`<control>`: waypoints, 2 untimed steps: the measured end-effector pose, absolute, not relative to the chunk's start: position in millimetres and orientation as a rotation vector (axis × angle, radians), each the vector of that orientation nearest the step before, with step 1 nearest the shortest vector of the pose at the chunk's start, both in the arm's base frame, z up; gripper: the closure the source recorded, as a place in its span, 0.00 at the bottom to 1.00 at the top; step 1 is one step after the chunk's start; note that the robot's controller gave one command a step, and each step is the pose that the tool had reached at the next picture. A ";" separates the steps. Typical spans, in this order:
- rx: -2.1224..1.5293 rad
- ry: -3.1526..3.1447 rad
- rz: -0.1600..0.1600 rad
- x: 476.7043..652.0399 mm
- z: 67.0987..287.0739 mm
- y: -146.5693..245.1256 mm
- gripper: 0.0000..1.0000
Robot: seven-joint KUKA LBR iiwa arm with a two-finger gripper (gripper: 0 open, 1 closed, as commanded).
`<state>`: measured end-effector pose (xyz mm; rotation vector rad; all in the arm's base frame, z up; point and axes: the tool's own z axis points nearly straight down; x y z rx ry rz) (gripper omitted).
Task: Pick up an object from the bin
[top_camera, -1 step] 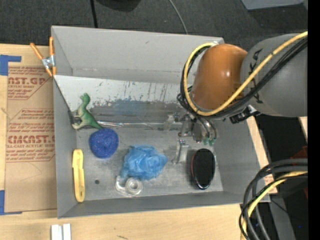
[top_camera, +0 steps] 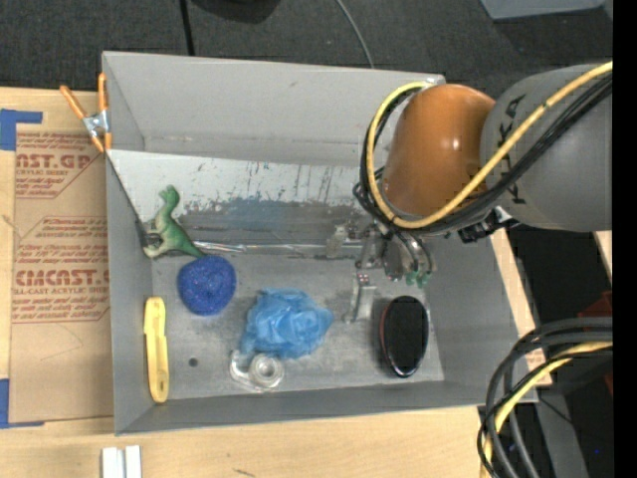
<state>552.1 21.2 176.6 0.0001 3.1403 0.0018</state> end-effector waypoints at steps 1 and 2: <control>-0.095 3.134 -0.001 552.9 143.0 48.7 0.00; -0.233 3.127 0.001 559.4 79.1 107.0 0.00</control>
Offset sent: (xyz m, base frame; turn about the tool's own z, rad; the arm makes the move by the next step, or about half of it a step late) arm 0.0073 0.0935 -0.1066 -0.1577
